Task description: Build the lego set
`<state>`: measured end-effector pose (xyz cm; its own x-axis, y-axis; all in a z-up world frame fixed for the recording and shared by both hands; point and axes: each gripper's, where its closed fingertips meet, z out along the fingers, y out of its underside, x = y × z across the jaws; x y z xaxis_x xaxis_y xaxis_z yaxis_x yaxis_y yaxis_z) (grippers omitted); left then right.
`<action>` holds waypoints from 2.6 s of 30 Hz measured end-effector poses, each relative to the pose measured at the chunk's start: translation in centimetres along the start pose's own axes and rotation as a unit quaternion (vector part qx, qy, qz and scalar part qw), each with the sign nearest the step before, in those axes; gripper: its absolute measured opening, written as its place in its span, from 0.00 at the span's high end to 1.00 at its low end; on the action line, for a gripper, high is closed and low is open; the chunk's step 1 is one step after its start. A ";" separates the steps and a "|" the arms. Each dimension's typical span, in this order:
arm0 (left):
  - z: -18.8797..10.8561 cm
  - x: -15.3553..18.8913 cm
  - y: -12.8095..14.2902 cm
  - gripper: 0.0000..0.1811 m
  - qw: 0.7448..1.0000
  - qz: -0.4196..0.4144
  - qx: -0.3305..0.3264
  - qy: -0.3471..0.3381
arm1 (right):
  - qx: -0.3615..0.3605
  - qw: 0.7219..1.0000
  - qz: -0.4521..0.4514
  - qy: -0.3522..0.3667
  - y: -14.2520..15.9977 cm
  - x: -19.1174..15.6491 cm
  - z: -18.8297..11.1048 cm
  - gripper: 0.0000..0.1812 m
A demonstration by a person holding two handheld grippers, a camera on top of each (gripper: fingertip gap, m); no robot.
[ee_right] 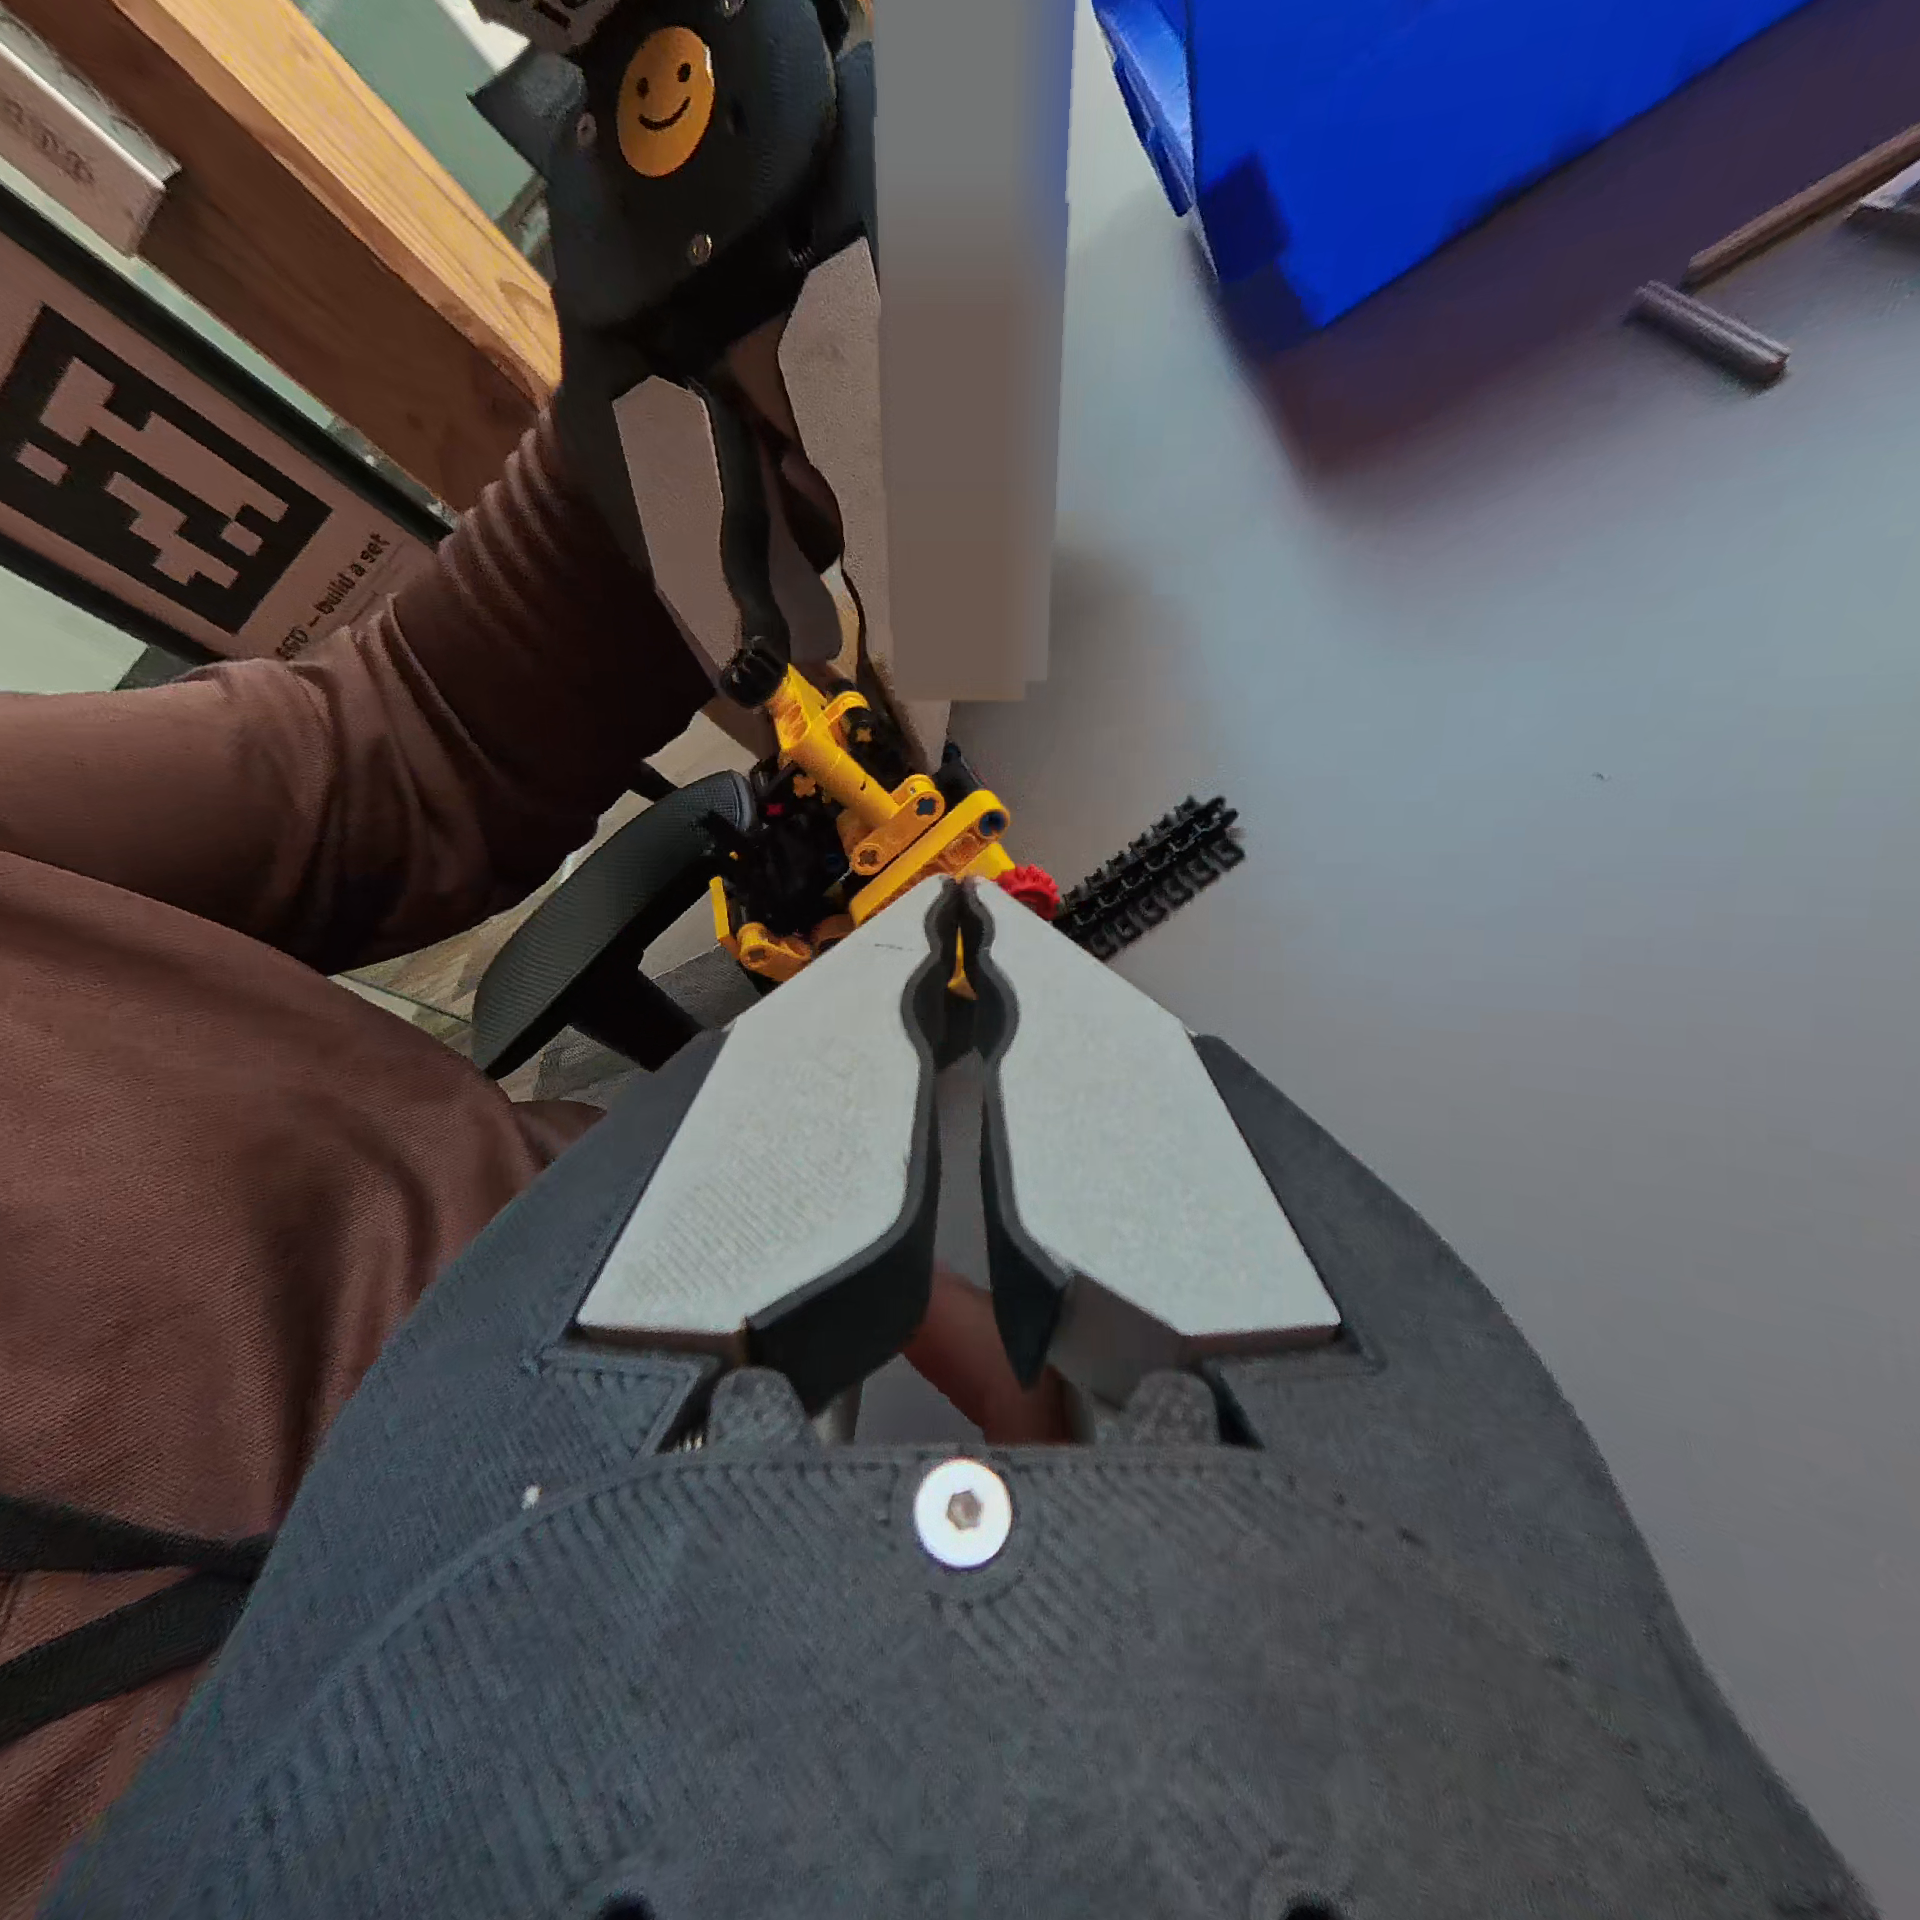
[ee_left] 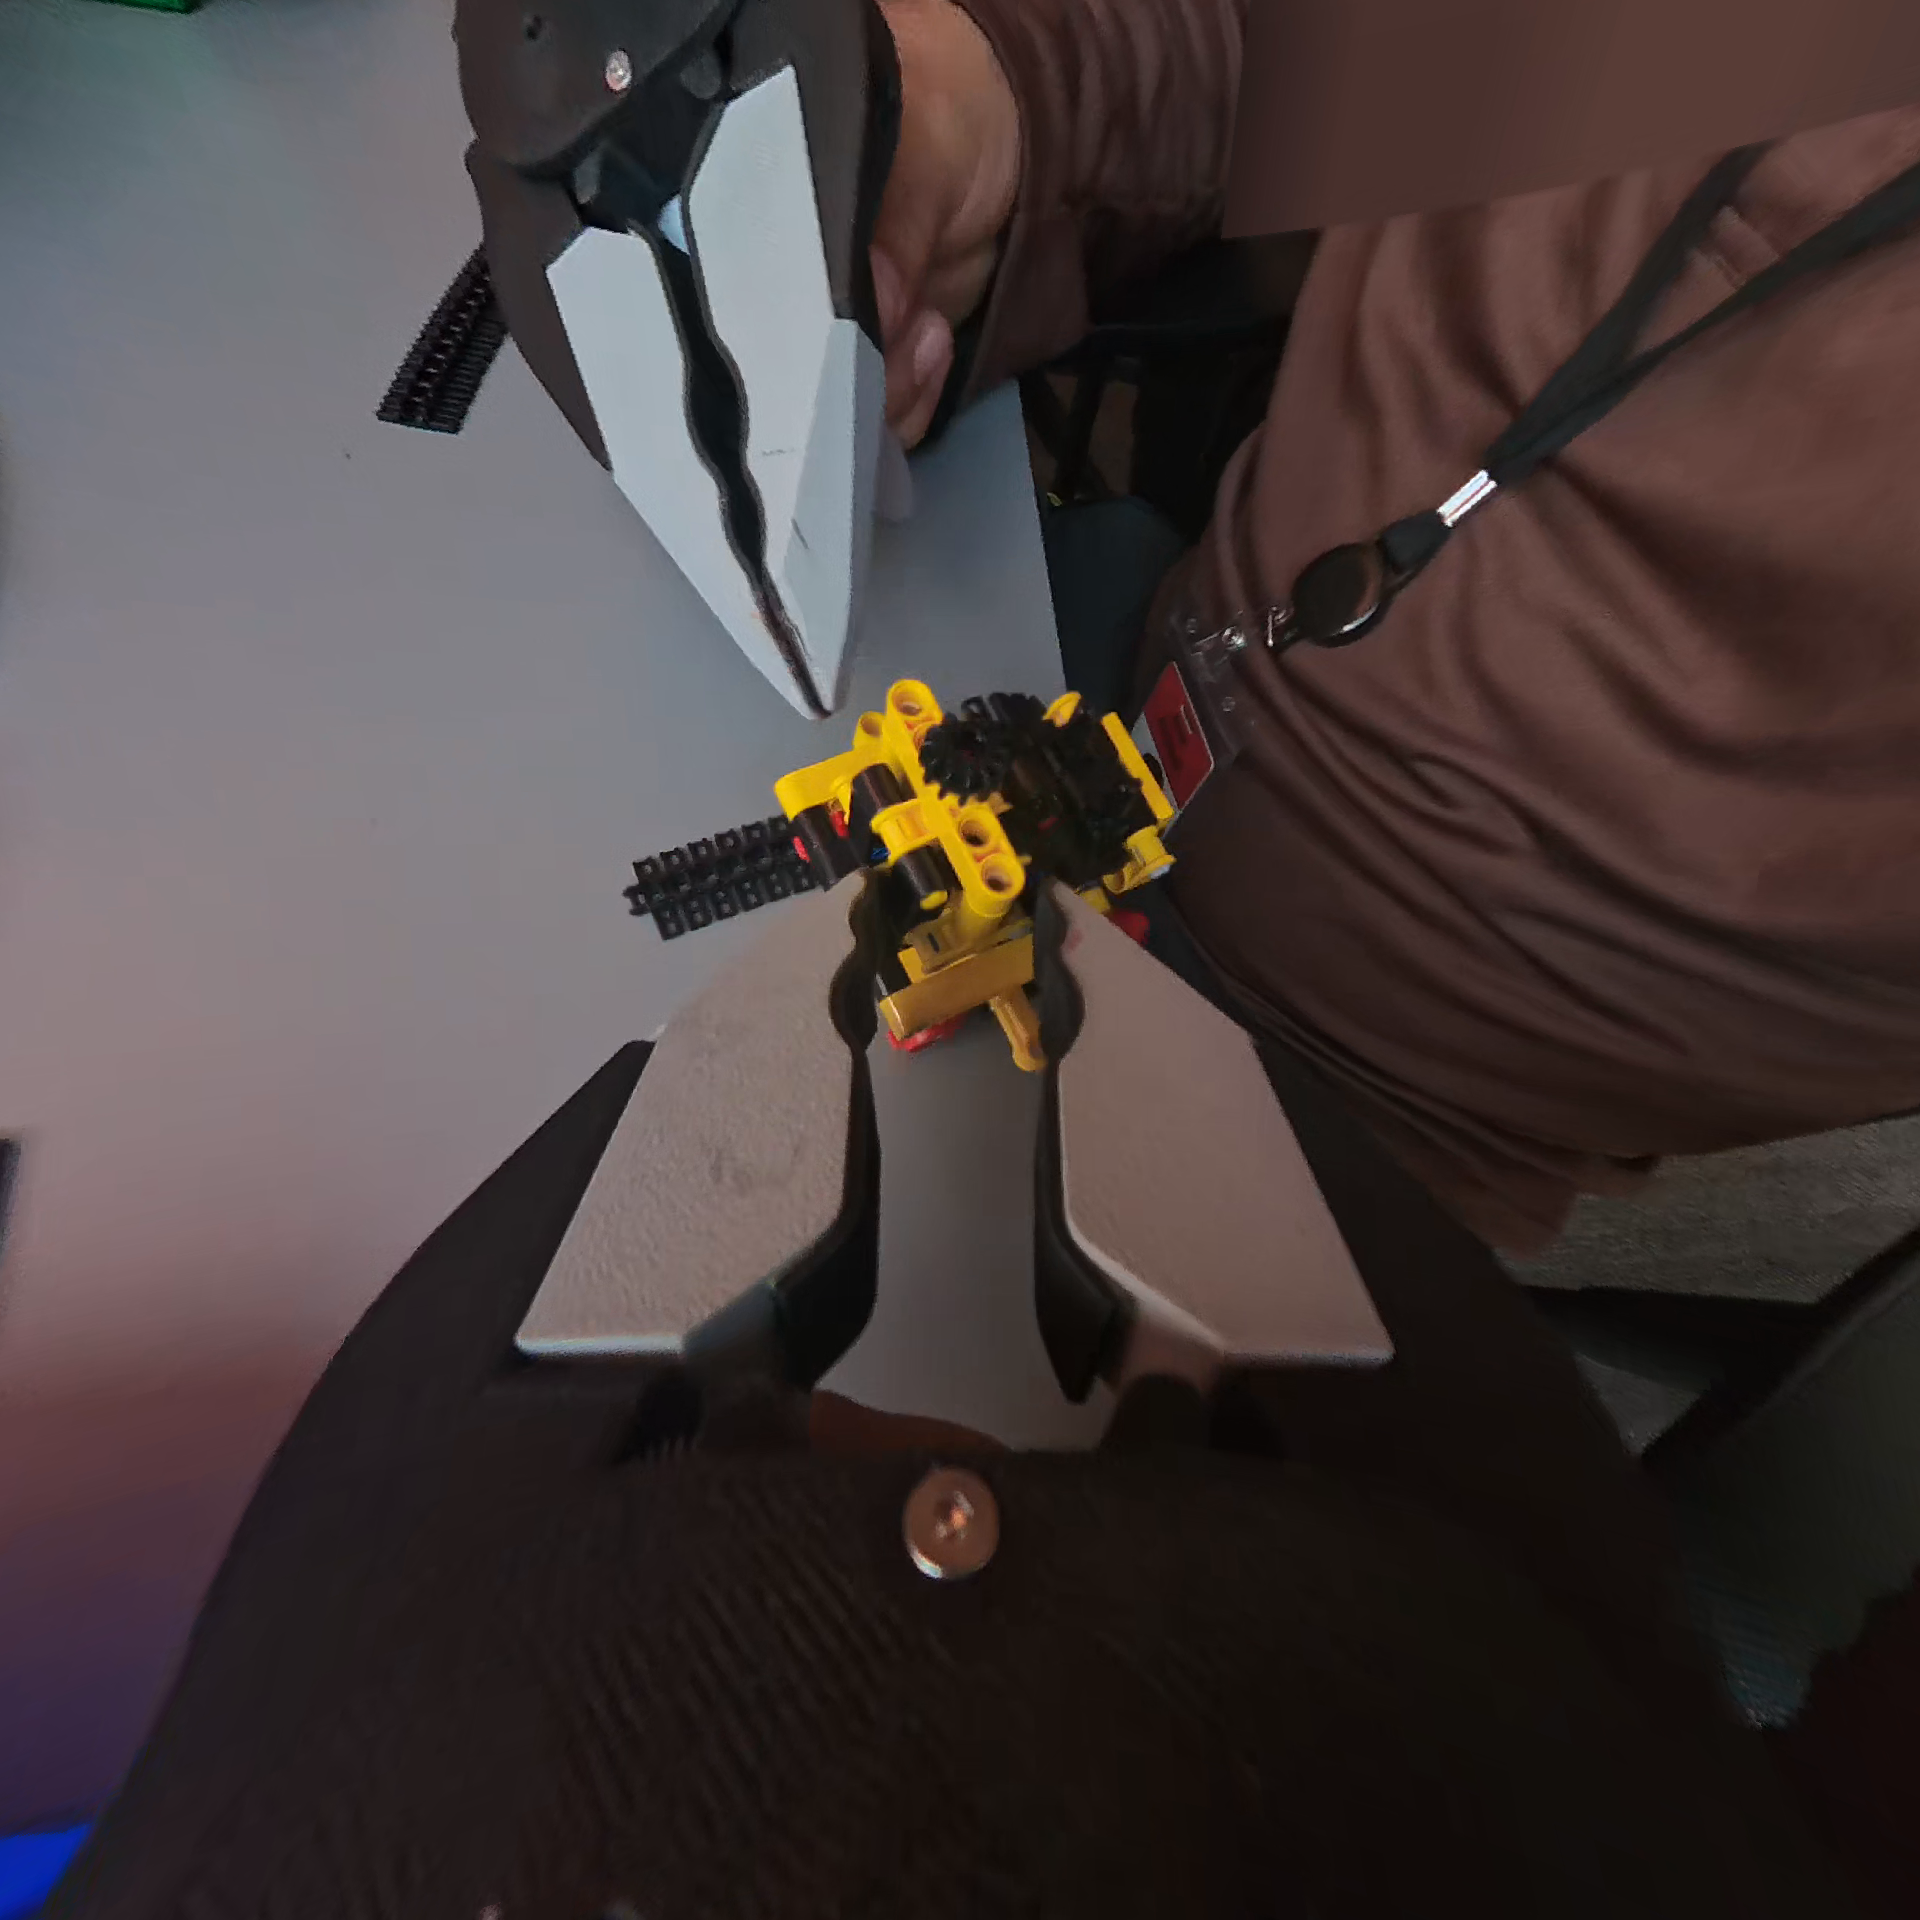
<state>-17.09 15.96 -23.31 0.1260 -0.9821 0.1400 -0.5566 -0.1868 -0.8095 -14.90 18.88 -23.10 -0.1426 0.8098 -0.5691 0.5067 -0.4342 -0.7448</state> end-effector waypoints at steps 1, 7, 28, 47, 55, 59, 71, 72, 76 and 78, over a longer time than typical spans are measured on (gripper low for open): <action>0.0 -0.3 -0.1 0.86 1.000 -0.001 0.003 -0.002 | -0.009 1.000 -0.003 0.001 0.3 0.0 0.0 1.00; -0.1 -0.5 -0.1 0.86 1.000 -0.010 0.020 0.018 | -0.064 0.971 -0.201 0.111 1.5 1.3 -1.9 0.94; 0.0 -0.1 -0.1 0.87 0.999 -0.019 0.022 0.029 | -0.122 0.990 -0.070 -0.016 3.9 -1.0 0.1 0.93; 0.0 0.5 -0.1 0.87 0.999 -0.013 0.019 0.038 | -0.055 0.984 -0.171 -0.003 2.1 -2.7 0.2 1.00; -0.2 0.7 0.1 0.87 0.999 -0.015 0.013 0.033 | -0.105 0.975 -0.190 0.040 3.6 -1.1 -0.3 1.00; -0.2 0.8 0.1 0.88 0.999 -0.015 0.015 0.033 | -0.115 0.963 -0.237 0.048 3.9 -1.5 0.1 0.97; -0.5 -0.4 0.1 0.87 0.999 -0.030 0.017 -0.006 | -0.093 0.979 -0.180 0.026 3.1 -2.0 0.8 1.00; -0.7 -0.3 0.2 0.84 0.999 -0.032 0.014 -0.010 | -0.090 0.981 -0.172 0.025 3.0 -1.9 0.7 1.00; -1.5 0.0 0.3 0.75 0.998 -0.049 0.024 -0.025 | -0.097 0.973 -0.198 0.065 2.9 -0.5 0.1 0.97; -1.8 0.1 0.2 0.70 0.997 -0.065 0.035 -0.035 | -0.109 0.959 -0.245 0.095 3.1 0.2 -0.1 0.95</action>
<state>-18.69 15.79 -22.46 0.2521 -0.9452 0.2076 -0.4734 -0.3075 -0.8254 -13.31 17.76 -25.52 -0.2619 0.9618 -0.0798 0.5867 0.0930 -0.8044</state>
